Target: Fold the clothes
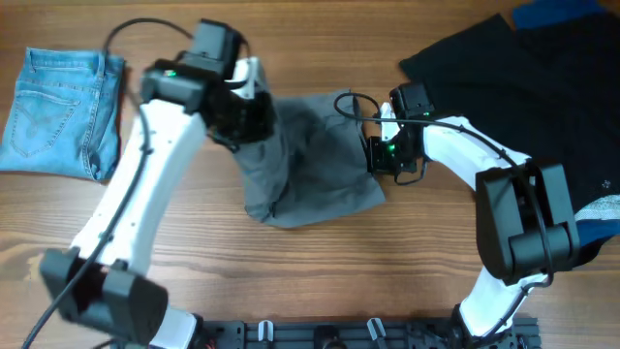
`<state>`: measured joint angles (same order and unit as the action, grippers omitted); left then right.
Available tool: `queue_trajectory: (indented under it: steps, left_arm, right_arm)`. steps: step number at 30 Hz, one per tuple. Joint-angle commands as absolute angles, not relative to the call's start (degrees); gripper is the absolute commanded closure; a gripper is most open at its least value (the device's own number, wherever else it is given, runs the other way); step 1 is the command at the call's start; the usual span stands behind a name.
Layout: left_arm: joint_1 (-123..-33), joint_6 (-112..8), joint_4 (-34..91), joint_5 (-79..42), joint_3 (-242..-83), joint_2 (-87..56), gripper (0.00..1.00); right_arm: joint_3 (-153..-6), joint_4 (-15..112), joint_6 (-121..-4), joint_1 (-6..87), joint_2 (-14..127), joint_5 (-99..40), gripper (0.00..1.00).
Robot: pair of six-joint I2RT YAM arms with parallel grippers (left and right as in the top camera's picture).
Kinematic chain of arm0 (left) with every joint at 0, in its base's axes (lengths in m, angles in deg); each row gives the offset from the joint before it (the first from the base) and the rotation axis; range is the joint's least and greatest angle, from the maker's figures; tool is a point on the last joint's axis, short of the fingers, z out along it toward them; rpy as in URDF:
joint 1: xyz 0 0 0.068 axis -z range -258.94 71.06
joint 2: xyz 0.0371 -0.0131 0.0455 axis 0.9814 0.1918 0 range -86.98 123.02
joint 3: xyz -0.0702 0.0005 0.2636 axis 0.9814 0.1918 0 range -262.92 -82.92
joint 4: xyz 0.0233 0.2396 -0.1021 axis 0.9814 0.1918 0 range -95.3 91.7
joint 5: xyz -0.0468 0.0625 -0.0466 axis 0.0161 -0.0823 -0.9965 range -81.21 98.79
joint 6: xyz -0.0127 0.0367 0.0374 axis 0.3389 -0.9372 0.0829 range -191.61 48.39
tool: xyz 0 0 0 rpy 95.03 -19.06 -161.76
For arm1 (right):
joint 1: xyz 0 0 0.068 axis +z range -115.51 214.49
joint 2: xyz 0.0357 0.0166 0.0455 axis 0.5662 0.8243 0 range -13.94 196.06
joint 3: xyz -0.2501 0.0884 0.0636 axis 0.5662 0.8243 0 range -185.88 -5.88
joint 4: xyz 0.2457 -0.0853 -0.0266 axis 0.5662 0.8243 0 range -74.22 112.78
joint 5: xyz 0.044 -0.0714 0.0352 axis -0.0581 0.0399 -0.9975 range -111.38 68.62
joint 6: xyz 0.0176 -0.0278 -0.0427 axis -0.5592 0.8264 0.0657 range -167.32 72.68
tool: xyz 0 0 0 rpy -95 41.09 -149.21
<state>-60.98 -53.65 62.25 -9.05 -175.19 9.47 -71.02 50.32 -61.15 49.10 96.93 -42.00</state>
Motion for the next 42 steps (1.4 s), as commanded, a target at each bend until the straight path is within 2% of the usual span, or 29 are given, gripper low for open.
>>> queue_trajectory:
  steps: [1, 4, 6, 7, 9, 11, 13, 15, 17, 20, 25, 29, 31, 32, 36, 38, 42]
  left_arm:
    - [-52.98, -51.33, 58.32, -10.02, -176.56, 15.61, 0.94]
    - [-47.74, -51.20, 54.80, -9.10, -176.56, 20.11, 0.91]
    - [-46.84, -51.20, 54.04, -8.90, -176.56, 22.54, 0.75]
    - [-46.84, -51.23, 54.04, -8.88, -176.56, 22.82, 0.53]
    - [-47.54, -51.88, 54.01, -8.75, -176.61, 22.78, 0.48]
    - [-50.19, -51.88, 53.99, -5.08, -176.98, 20.90, 0.44]
    - [-54.45, -51.86, 51.57, 0.28, -177.13, 18.95, 0.33]
    - [-58.75, -51.86, 46.60, 2.73, -177.02, 19.28, 0.26]
    - [-62.45, -51.84, 42.23, 2.68, -177.00, 20.90, 0.23]
    - [-65.01, -51.82, 38.08, 2.66, -177.00, 26.03, 0.21]
    - [-65.25, -51.86, 37.90, 2.70, -177.00, 36.24, 0.20]
    - [-65.36, -51.86, 43.26, 2.73, -177.00, 41.14, 0.20]
    - [-65.36, -51.86, 48.18, 2.73, -177.00, 41.71, 0.20]
    - [-65.36, -51.84, 51.65, 2.70, -177.00, 41.73, 0.27]
    - [-65.33, -51.79, 68.92, 2.66, -177.00, 41.73, 0.36]
    - [-65.33, -51.47, 75.94, 1.24, -177.00, 41.73, 0.39]
    - [-65.01, -51.42, 81.66, -6.85, -177.02, 38.62, 0.40]
  right_arm:
    - [-68.84, 50.25, -62.55, 51.50, 98.37, -42.46, 0.96]
    - [-68.84, 50.32, -62.96, 52.51, 98.37, -42.44, 0.96]
    - [-68.84, 50.93, -62.98, 52.59, 98.35, -42.44, 0.96]
    - [-68.86, 51.72, -62.98, 52.57, 98.35, -42.42, 0.96]
    - [-70.10, 55.52, -63.77, 51.52, 97.95, -39.69, 0.89]
    - [-75.57, 63.78, -65.50, 48.24, 95.85, -30.29, 0.84]
    - [-82.30, 70.38, -65.48, 44.27, 91.44, -25.98, 0.82]
    - [-87.02, 72.07, -65.19, 41.91, 86.33, -27.71, 0.82]
    - [-88.25, 70.71, -60.95, 41.82, 81.06, -38.00, 0.82]
    - [-87.92, 70.41, -54.74, 44.70, 79.27, -54.13, 0.81]
    - [-82.02, 68.72, -55.05, 54.04, 83.05, -54.90, 0.79]
    - [-73.16, 65.42, -58.13, 57.53, 87.83, -54.62, 0.79]
    - [-69.01, 63.37, -59.84, 57.45, 89.78, -53.37, 0.79]
    - [-67.31, 62.78, -62.18, 57.34, 90.39, -50.24, 0.79]
    - [-65.10, 61.90, -71.77, 53.49, 90.76, -29.48, 0.78]
    - [-65.12, 56.00, -70.02, 48.79, 90.76, -23.71, 0.74]
    - [-67.61, 46.78, -65.24, 42.54, 90.72, -27.75, 0.74]
